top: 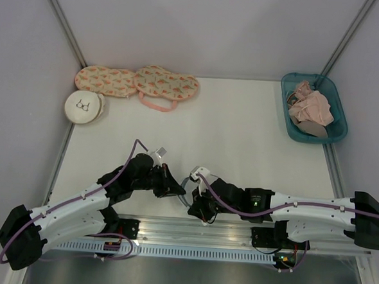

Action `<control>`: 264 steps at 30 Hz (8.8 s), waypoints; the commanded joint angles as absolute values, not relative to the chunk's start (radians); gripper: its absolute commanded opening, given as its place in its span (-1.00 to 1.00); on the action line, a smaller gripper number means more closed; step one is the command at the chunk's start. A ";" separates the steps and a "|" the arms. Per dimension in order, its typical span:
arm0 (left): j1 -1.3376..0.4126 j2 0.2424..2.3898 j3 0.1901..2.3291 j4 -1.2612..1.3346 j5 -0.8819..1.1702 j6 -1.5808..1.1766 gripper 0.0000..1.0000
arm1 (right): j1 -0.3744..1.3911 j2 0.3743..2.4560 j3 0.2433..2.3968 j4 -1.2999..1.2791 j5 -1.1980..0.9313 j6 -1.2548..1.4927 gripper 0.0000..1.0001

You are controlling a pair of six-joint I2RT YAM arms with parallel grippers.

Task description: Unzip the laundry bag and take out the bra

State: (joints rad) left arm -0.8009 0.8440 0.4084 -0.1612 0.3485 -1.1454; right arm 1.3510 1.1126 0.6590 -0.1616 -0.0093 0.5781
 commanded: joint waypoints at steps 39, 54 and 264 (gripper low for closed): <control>-0.799 0.546 0.522 -0.498 0.025 -1.060 0.78 | 1.362 0.862 0.755 -0.889 0.984 1.067 0.71; -0.799 0.529 0.500 -0.511 0.052 -1.088 0.79 | 1.272 0.490 0.355 -0.370 0.737 1.081 0.35; -0.951 0.509 0.339 -0.245 -0.098 -1.279 -0.96 | -0.089 1.460 1.759 -0.310 0.476 0.322 -0.99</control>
